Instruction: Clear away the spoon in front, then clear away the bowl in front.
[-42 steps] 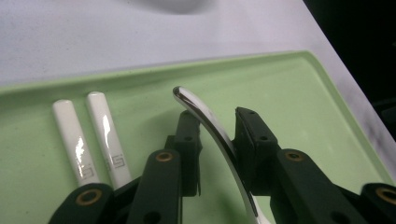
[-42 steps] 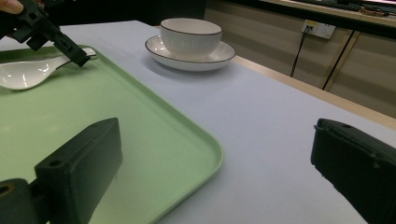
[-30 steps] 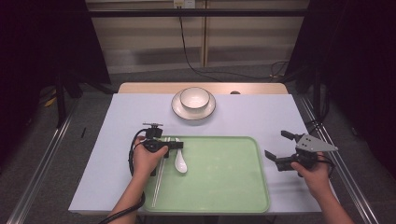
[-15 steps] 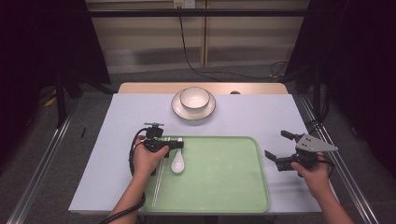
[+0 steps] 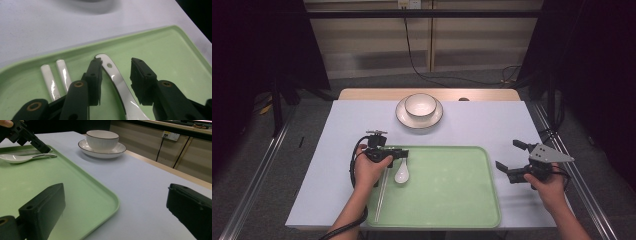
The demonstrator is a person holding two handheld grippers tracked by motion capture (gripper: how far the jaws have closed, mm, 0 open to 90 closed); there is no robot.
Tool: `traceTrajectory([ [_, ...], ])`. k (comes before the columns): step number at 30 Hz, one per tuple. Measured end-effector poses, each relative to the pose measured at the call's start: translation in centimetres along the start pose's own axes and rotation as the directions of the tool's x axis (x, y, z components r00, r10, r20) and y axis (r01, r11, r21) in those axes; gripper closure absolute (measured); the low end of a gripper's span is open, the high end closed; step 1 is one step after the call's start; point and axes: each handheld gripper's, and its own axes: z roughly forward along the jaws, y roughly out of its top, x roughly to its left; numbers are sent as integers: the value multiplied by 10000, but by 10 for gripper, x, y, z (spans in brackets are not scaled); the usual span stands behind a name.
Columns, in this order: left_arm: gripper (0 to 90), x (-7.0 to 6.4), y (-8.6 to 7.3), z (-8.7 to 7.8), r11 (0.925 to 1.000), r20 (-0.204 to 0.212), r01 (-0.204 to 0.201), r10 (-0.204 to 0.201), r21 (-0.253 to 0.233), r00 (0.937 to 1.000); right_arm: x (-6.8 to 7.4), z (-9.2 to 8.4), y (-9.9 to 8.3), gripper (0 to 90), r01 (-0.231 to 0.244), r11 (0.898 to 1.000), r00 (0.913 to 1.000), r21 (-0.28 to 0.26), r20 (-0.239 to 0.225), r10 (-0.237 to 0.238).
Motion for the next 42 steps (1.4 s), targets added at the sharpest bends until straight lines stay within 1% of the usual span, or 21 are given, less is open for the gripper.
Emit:
traceTrajectory([
  [3, 616, -1, 2, -1, 10000, -16, -48, 48, -1, 10000, 0, 0, 0, 16, 16, 10000, 10000, -16, -3, -16],
  [5, 606, -1, 2, -1, 9998, 1, 79, -79, -160, 10000, 0, 0, 0, 16, 41, 10000, 10000, -32, 17, -41],
  [6, 601, -1, 3, -2, 9999, -7, 60, -60, -152, 10000, 0, 0, 0, 16, 4, 10000, 10000, 5, 6, -4],
  [7, 591, -1, 4, -2, 9999, -61, -35, 34, -124, 10000, 0, 0, 0, 16, 3, 10000, 10000, 6, 5, -3],
  [8, 585, -2, 5, -3, 9998, 9, 3, -3, -185, 10000, 0, 0, 0, 16, 15, 10000, 10000, 7, 10, -15],
  [10, 560, -3, 7, -4, 9995, -71, 18, -20, -307, 10000, 0, 0, 0, 16, 10, 10000, 10000, -3, 9, -10],
  [13, 496, -4, 11, -6, 9988, -150, -93, 86, -485, 9999, 0, 0, 0, 16, 9, 10000, 10000, -7, 22, -9],
  [14, 486, -5, 12, -6, 9987, -85, -60, 56, -497, 9999, 0, 0, 0, 16, 5, 10000, 10000, -6, 19, -5],
  [18, 421, -8, 20, -8, 9977, -221, -130, 115, -672, 9997, 1, 0, 0, 16, -26, 10000, 10000, -9, 26, 26],
  [22, 334, -11, 27, -9, 9964, -425, -182, 147, -830, 9990, 1, 0, 0, 16, -16, 10000, 10000, -35, 45, 16],
  [23, 302, -10, 29, -10, 9961, -514, -282, 240, -833, 9984, 1, 0, 0, 16, -39, 10000, 10000, -29, 31, 39],
  [24, 263, -11, 31, -10, 9958, -485, -209, 166, -887, 9987, 1, 0, 0, 16, -40, 10000, 10000, -27, 26, 40],
  [25, 243, -11, 33, -10, 9953, -528, -229, 180, -937, 9984, 1, 0, 0, 16, -8, 10000, 10000, -14, 11, 8],
  [27, 219, -11, 37, -10, 9952, -624, -97, 37, -972, 9980, 1, 0, 0, 16, -42, 10000, 10000, -5, -12, 42],
  [29, 183, -11, 40, -9, 9952, -675, -135, 70, -971, 9977, 0, 0, 0, 16, -21, 10000, 10000, -33, 16, 21],
  [30, 181, -11, 42, -9, 9946, -677, -98, 28, -1033, 9977, 0, 0, 0, 16, -18, 10000, 10000, -66, 20, 18],
  [32, 170, -11, 47, -8, 9937, -827, -186, 95, -1103, 9965, 1, 1, 0, 16, -49, 10000, 10000, -72, 21, 49],
  [33, 162, -11, 51, -7, 9940, -819, -193, 105, -1073, 9966, 0, 1, 0, 16, 3, 10000, 10000, -19, 1, -3],
  [35, 142, -12, 58, -5, 9927, -895, -120, 12, -1203, 9960, 1, 1, 0, 16, -6, 10000, 10000, -54, 21, 6],
  [36, 136, -11, 63, -4, 9924, -946, -158, 42, -1220, 9955, 1, 0, 0, 16, -75, 10000, 10000, -54, 35, 76],
  [42, 105, -6, 83, 4, 9894, -1326, 23, -218, -1451, 9909, -1, 0, 0, 16, 35, 10000, 10000, -84, 26, -34],
])
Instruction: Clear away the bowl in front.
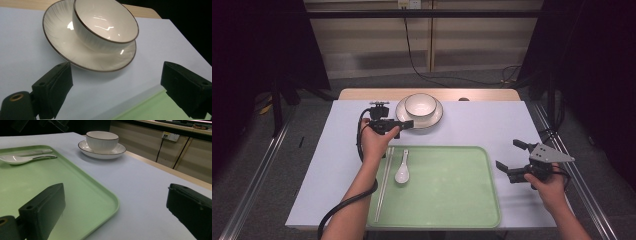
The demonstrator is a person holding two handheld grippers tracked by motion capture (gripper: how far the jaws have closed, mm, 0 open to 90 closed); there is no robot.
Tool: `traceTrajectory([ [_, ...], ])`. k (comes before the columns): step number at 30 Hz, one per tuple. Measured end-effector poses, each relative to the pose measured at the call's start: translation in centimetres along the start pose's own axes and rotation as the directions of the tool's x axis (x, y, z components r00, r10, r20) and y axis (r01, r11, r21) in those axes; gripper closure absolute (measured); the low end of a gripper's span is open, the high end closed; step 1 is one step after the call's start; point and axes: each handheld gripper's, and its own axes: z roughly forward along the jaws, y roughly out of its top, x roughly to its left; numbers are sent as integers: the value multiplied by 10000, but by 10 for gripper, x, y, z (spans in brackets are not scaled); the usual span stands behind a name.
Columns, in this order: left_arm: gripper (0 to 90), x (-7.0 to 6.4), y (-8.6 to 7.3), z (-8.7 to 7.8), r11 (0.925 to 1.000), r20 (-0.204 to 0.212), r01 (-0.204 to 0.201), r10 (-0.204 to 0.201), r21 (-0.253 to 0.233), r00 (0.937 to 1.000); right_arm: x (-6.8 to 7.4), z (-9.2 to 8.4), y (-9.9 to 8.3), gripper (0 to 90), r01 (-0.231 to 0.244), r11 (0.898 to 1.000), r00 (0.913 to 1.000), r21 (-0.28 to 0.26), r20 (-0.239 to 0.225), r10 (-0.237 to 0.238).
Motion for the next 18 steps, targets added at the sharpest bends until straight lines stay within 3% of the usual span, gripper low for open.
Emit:
traceTrajectory([
  [9, 100, 11, 23, 25, 9990, -612, 343, -360, -281, 9975, 0, 1, 0, 16, -27, 10000, 10000, 12, 14, 27],
  [18, 101, 14, 42, 51, 9991, -1196, 254, -293, -339, 9924, 1, 1, -1, 16, 65, 10000, 10000, 35, -7, -65],
])
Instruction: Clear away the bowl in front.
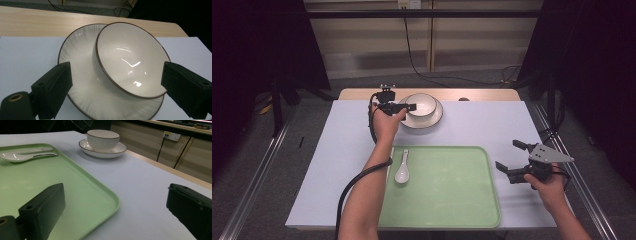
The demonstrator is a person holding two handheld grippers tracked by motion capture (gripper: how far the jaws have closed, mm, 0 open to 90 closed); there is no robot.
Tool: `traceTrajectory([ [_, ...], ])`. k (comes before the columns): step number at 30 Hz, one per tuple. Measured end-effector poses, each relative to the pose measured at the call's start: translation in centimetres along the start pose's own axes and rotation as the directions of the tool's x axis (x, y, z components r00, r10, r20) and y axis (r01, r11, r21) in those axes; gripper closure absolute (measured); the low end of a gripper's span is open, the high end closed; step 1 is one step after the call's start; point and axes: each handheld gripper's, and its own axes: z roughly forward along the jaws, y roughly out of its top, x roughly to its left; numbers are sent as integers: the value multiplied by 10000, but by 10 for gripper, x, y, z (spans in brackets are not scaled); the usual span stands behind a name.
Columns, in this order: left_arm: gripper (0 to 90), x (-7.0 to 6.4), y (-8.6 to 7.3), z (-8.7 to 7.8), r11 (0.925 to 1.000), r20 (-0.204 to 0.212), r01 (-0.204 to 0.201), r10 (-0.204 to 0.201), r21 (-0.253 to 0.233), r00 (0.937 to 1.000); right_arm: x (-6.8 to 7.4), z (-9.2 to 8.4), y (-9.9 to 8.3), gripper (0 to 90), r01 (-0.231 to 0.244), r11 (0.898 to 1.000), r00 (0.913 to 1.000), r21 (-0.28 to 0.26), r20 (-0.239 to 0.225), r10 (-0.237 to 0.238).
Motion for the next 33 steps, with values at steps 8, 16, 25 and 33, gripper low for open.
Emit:
traceTrajectory([
  [8, 129, 7, -1, 24, 9998, -477, 180, -178, 38, 9987, 0, 0, -1, 15, 8, 10000, 10000, 41, -59, -8],
  [16, 346, 13, -1, 32, 9987, -690, 307, -335, -401, 9971, -1, 0, -1, 15, -135, 9999, 9998, 43, -118, 136],
  [25, 586, 8, 0, 38, 9989, -690, 452, -457, -91, 9966, -1, 0, -1, 15, -94, 10000, 9999, 17, -119, 94],
  [33, 730, 8, -2, 45, 9960, -807, 891, -879, 108, 9929, -1, 0, -1, 15, -128, 9999, 9999, -52, -116, 127],
])
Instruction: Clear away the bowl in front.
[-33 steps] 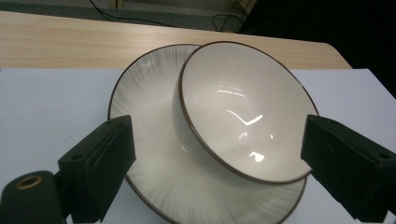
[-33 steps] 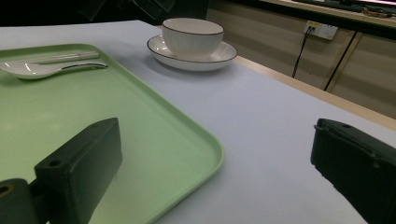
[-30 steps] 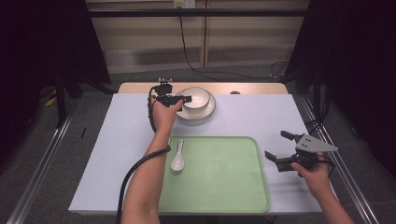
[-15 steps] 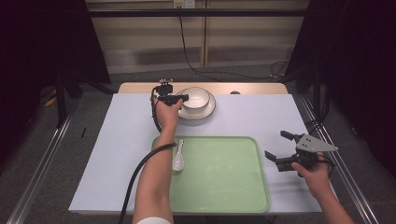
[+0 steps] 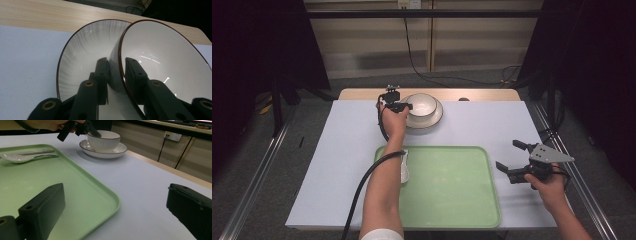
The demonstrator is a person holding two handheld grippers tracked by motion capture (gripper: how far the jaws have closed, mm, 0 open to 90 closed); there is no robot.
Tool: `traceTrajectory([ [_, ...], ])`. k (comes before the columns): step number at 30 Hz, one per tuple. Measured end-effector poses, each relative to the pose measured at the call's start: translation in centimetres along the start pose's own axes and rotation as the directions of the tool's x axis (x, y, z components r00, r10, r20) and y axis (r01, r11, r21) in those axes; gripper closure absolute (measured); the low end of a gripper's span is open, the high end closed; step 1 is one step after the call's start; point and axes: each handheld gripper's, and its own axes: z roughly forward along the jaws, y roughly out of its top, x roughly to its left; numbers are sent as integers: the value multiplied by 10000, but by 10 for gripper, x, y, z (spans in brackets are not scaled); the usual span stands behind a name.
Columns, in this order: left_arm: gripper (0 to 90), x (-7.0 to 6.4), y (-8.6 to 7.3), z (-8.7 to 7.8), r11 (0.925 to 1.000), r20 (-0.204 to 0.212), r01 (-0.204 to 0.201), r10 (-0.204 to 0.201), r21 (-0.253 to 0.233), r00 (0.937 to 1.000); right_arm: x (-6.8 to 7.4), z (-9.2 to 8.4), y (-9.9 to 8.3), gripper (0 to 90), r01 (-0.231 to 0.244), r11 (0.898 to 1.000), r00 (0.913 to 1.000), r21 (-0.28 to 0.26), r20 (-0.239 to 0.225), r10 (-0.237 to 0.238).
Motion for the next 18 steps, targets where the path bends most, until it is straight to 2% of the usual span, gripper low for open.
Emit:
traceTrajectory([
  [1, 743, 0, 1, 0, 9999, -19, -80, 80, 71, 10000, 0, 0, 0, 15, 27, 10000, 10000, 40, -25, -27],
  [4, 788, -1, 1, 2, 10000, 69, 25, -26, 51, 10000, 0, 0, 0, 15, 17, 10000, 10000, 40, -24, -17],
  [5, 796, -1, 1, 3, 9997, 244, -141, 135, 220, 9996, 0, 0, 0, 15, 21, 10000, 10000, 38, -25, -21],
  [9, 801, -5, 3, 5, 9987, 189, -378, 371, 348, 9991, -1, 0, 0, 15, 71, 10000, 10000, 40, -34, -71],
  [11, 802, -6, 4, 4, 9987, 283, -187, 174, 482, 9994, -1, 0, 0, 15, 63, 10000, 10000, 37, -43, -63],
  [12, 805, -6, 5, 3, 9975, 233, -450, 438, 550, 9988, -2, 0, 0, 15, 91, 9999, 10000, 45, -12, -91],
  [15, 806, -8, 7, -2, 9963, 102, -603, 598, 610, 9982, -3, -1, -1, 15, 2, 10000, 10000, 27, -31, -2],
  [18, 806, -8, 10, -9, 9966, 234, -652, 640, 513, 9977, -2, 0, 0, 15, -14, 10000, 10000, 3, 6, 14],
])
